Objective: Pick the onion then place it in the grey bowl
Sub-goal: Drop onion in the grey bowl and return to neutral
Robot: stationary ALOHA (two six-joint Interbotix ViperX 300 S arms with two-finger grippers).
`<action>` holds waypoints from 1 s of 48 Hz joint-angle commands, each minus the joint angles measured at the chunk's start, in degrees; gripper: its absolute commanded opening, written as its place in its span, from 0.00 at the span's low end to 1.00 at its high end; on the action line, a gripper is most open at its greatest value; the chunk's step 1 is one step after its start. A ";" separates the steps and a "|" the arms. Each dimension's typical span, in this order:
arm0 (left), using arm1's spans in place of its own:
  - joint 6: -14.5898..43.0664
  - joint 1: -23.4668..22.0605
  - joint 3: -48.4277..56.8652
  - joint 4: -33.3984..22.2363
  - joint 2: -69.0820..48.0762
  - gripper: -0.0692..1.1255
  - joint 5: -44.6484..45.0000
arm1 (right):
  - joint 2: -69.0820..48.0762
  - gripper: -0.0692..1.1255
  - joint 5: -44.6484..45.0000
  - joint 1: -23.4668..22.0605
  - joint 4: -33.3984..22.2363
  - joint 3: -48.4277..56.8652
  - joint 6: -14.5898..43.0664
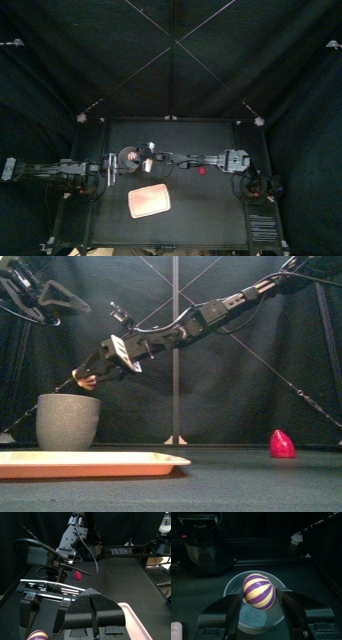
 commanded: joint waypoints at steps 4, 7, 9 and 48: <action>0.09 0.09 -0.79 0.53 0.09 0.10 -0.53 | -0.35 0.84 1.14 -0.88 1.49 -3.25 0.18; 0.09 0.09 -0.79 0.53 0.09 0.10 -0.62 | -0.26 0.87 1.23 -0.97 2.20 -3.25 0.18; 0.09 0.09 -0.79 0.53 0.09 0.10 -0.62 | -0.26 0.89 1.23 -0.88 2.46 -3.25 0.09; 0.00 0.09 -0.18 0.53 0.09 0.10 -0.53 | -19.95 0.89 0.88 6.77 6.33 23.03 0.18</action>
